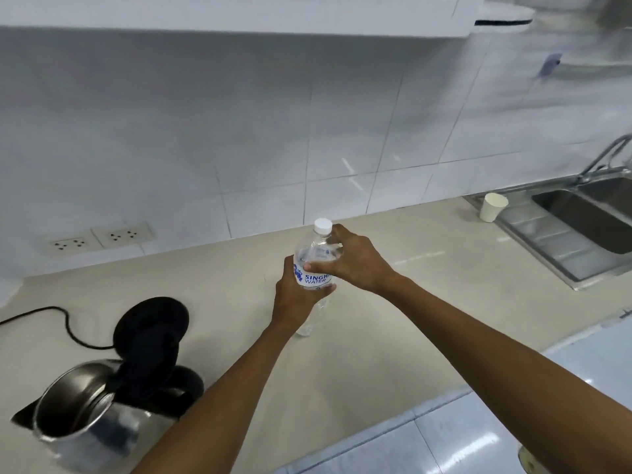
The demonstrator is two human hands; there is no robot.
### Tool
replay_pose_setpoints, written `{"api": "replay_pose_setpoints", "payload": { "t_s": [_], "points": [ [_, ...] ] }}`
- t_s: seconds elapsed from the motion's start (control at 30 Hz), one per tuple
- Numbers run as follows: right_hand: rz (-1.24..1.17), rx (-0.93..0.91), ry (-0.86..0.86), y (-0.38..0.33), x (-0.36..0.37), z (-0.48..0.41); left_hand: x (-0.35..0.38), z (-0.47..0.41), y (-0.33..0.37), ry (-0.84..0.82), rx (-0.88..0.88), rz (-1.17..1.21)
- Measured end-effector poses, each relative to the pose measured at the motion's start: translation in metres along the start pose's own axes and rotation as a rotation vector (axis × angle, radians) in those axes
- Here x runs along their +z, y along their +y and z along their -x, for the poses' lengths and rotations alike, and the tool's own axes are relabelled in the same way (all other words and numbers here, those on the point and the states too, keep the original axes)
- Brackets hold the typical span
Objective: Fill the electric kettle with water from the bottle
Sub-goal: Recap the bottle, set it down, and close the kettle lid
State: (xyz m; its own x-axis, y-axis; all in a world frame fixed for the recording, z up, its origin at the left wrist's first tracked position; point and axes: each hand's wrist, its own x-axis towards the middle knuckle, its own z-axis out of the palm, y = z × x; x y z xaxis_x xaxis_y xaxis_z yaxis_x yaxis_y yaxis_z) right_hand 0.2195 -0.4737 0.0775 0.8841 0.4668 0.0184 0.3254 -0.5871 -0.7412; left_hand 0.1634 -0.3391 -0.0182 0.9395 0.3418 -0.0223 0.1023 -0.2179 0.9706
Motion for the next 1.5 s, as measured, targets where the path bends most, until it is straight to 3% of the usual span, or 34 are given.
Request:
{"api": "replay_pose_setpoints", "payload": {
  "t_s": [0.6,0.93,1.37,1.5],
  "points": [
    [0.043,-0.091,0.001,0.035,0.005,-0.120,0.026,-0.114,-0.023,0.132,-0.094,-0.037],
    [0.010,-0.075,-0.007,0.042,0.011,-0.109,0.031,-0.110,-0.031,0.146,-0.072,-0.192],
    [-0.010,-0.023,0.020,0.047,0.013,-0.094,0.028,-0.103,-0.022,0.087,-0.120,-0.226],
    [0.057,0.014,0.017,0.040,0.011,-0.090,0.014,-0.102,-0.013,-0.003,-0.197,-0.417]
  ]
}}
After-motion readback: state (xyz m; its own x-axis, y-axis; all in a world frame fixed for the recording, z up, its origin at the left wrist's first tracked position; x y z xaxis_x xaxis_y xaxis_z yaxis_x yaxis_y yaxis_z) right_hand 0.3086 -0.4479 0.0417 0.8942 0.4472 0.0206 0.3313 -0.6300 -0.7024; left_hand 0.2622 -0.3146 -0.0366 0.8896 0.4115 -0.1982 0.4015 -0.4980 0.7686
